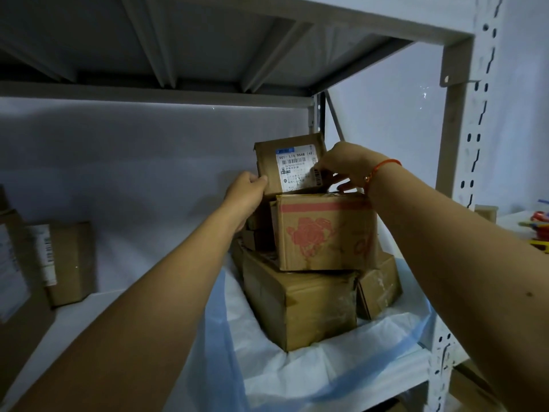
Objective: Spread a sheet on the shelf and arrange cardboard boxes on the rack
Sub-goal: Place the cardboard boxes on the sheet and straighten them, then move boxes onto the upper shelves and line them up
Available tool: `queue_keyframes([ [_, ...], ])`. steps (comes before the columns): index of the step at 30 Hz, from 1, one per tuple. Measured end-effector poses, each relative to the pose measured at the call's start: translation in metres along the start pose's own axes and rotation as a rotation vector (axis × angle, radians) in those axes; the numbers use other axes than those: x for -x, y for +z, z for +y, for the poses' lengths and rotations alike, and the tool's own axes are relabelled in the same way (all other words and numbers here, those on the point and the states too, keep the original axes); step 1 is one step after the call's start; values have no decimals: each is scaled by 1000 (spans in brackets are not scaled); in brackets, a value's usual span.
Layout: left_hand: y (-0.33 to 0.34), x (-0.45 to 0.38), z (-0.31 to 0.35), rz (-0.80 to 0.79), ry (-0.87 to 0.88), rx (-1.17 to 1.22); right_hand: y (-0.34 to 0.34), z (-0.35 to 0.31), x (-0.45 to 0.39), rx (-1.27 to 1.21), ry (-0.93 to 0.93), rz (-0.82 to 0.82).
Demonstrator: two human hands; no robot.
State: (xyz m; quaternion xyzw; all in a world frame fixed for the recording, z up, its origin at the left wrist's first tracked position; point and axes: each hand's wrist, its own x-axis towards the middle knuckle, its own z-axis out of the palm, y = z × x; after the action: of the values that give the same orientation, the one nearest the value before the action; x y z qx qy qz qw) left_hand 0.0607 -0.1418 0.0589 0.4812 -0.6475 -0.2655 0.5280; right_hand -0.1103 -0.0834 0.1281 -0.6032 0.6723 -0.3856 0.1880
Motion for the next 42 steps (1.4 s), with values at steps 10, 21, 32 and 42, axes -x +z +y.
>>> queue_keyframes([
  [10,2,17,10,-7,-52,105,-8,2,11,31,-63,60],
  [21,-25,65,30,400,-185,28,18,-13,42,-33,-311,373],
  [32,-103,174,21,725,-226,-225,111,-46,125,-109,-536,272],
  [42,-202,208,-24,976,-403,-264,201,-85,169,-90,-476,-36],
])
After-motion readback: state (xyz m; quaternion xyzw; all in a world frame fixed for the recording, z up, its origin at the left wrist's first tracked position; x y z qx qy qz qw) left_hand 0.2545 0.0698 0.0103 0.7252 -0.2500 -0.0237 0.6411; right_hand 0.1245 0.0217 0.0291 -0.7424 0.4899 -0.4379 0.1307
